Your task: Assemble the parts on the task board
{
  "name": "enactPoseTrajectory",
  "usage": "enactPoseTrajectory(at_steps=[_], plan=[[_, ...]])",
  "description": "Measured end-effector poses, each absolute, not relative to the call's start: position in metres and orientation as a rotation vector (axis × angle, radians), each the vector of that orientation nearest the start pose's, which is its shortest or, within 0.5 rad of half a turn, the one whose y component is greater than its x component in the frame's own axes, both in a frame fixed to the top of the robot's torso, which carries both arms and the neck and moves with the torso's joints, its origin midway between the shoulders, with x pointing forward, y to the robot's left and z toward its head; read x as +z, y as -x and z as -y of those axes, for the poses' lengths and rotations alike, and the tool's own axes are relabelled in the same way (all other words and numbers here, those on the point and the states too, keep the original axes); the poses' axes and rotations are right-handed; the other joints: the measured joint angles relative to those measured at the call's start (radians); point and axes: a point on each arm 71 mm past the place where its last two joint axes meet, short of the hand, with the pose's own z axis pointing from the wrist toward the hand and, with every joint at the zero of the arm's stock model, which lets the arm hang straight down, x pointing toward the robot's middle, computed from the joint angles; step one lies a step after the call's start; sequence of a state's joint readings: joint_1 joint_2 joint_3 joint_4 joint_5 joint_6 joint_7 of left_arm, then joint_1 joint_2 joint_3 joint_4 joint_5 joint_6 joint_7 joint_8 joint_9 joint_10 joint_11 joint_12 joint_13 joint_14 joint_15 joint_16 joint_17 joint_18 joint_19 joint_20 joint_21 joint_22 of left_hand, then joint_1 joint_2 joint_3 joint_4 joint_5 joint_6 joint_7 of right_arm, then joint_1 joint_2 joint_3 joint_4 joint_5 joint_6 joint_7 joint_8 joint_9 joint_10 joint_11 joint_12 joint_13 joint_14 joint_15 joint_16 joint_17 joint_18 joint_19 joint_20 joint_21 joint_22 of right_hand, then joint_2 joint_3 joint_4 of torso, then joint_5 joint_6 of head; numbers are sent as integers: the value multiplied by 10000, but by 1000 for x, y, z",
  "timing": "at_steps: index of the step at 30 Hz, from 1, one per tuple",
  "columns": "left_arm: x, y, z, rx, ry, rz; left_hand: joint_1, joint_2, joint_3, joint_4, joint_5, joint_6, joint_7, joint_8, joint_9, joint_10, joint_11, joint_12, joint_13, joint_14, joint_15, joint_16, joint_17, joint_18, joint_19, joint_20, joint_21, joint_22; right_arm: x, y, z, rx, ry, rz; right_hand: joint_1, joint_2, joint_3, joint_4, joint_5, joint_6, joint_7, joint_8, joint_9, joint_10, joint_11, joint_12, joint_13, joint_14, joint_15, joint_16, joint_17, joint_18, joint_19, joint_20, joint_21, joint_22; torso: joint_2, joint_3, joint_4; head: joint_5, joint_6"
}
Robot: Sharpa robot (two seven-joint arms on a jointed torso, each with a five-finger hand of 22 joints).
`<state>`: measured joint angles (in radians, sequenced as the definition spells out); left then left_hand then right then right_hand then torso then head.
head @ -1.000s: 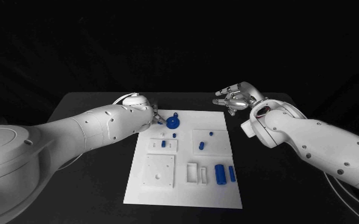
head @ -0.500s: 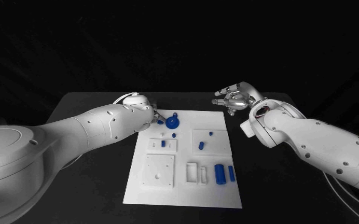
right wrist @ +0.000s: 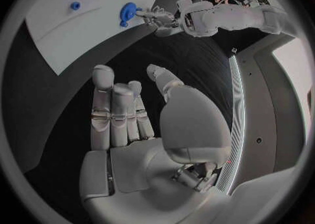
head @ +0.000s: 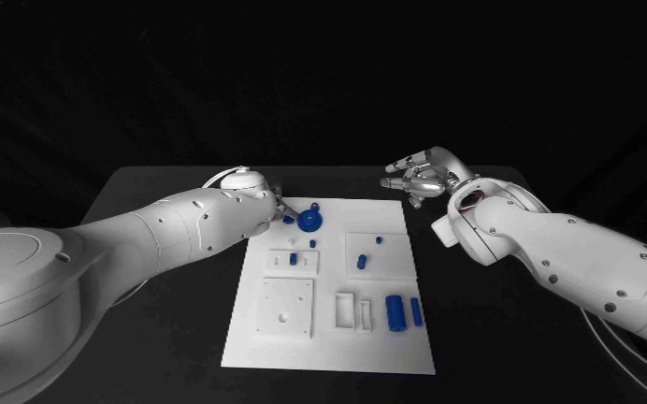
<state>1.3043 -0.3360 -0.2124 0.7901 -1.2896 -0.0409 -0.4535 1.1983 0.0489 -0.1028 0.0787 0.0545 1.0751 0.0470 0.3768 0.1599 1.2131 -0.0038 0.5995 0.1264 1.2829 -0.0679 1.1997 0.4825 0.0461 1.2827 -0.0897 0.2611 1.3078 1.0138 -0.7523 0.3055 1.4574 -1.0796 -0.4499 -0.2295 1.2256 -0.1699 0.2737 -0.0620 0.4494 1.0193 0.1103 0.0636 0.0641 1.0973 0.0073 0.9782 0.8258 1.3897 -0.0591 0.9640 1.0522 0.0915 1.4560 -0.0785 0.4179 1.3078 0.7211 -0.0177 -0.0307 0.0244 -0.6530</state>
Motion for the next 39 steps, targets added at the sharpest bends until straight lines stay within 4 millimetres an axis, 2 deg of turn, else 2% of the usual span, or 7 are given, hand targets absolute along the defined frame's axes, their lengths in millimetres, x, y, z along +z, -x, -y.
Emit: enactPoseTrajectory(at_steps=[10,16,31,32,35,37,39], plan=[[-225,-597,-180,-253,788,-19891,206,-409,208,-193,33,-19,-6,144,9,-35,-35,45,12,0,0,0,11,0,0,1,0,-1,-162,-514,207,8252,-5781,-15537,0,0,0,0,0,0,0,0,0,0,0,0,0,0,0,0,0,0,0,0,0,-1,-6,-2,8,-8,-18],[-225,-596,-183,-205,790,-19875,514,-122,190,-255,31,-57,33,70,12,-35,-34,45,-4,-1,0,0,25,0,0,1,0,-1,-162,-514,207,8237,-5784,-15552,0,0,6,6,0,0,0,0,0,0,0,0,0,0,0,0,0,0,0,0,0,-1,-8,-7,10,-8,-20],[-225,-596,-186,-137,735,-19849,555,-111,18,-268,29,-67,48,-3,12,-35,-34,45,-8,-1,0,0,36,0,0,1,0,-4,-163,-514,207,8224,-5792,-15582,0,0,28,28,0,0,0,0,0,0,0,-1,0,0,0,0,0,-1,0,0,0,-2,-9,-8,12,24,-33],[-225,-596,-187,-115,704,-19838,534,-159,-8,-243,30,-67,48,-5,12,-35,-34,45,-8,-1,0,0,36,0,0,1,0,-3,-163,-514,207,8221,-5793,-15584,0,0,28,28,0,0,0,0,0,0,0,-1,0,0,0,0,0,0,0,0,0,-2,-11,-6,12,26,-32],[-225,-595,-188,-34,587,-19803,372,-668,-59,-142,33,-64,48,-3,25,-40,-29,44,-8,-1,0,0,36,0,0,2,0,-4,-163,-514,208,8211,-5796,-15589,0,0,28,28,0,0,0,0,0,0,0,-1,0,0,0,0,0,0,0,0,0,-3,-12,-1,12,26,-29],[-226,-594,-187,41,443,-19759,124,-1043,211,100,33,-68,52,-5,544,-74,4,44,-8,-1,0,0,35,0,0,1,0,-4,-163,-514,208,8208,-5798,-15593,0,0,27,28,0,0,0,0,0,0,0,-1,0,0,0,0,0,-1,0,0,0,-2,-12,-1,15,25,-25],[-226,-594,-186,115,244,-19697,-156,-1485,669,469,33,-69,52,-6,545,-146,6,77,-8,-1,1,0,39,0,0,2,0,-4,-163,-514,208,8207,-5798,-15597,0,0,28,28,0,0,0,0,0,0,0,-1,0,0,0,0,0,0,0,0,0,-3,-12,-1,16,23,-23]])
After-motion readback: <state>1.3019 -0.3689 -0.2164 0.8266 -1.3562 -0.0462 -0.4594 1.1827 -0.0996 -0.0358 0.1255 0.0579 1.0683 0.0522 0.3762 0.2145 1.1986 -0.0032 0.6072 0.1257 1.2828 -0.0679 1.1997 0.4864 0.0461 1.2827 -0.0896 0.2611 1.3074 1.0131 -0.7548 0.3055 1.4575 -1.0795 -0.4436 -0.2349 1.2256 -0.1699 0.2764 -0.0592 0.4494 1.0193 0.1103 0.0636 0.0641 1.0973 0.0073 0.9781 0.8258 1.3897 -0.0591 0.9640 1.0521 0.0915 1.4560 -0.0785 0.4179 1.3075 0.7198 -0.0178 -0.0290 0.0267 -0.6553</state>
